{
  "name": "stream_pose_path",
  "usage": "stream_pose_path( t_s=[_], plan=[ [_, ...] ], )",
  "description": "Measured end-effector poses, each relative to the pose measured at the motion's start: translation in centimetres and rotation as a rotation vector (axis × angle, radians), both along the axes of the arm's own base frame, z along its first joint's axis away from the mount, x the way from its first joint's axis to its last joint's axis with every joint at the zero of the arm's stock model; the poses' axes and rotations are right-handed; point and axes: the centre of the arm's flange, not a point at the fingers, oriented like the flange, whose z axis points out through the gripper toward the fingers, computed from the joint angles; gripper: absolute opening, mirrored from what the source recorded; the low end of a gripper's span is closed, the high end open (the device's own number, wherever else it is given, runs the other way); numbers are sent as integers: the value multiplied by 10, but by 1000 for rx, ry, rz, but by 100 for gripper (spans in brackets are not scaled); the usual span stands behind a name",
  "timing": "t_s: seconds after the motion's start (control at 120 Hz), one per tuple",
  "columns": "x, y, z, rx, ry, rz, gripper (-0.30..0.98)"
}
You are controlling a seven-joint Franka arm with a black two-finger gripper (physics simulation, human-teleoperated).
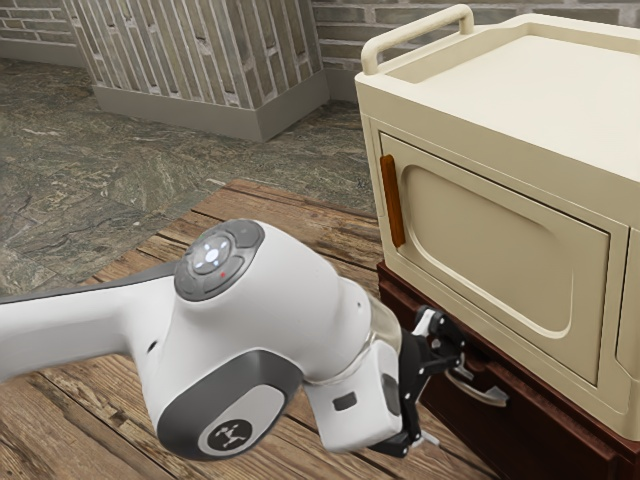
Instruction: Pull the drawer handle with one arm to open the drawer
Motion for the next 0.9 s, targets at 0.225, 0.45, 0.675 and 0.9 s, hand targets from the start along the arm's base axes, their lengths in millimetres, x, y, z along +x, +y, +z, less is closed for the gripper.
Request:
stream_pose_path(
  t_s=[0.225,0.45,0.675,0.9],
  plan=[
    [-8,4,2,2,0,11,35],
    [-24,11,1,9,-1,22,29],
    [-40,18,1,16,-7,32,26],
    [-53,24,2,19,-16,42,24]
  ],
)
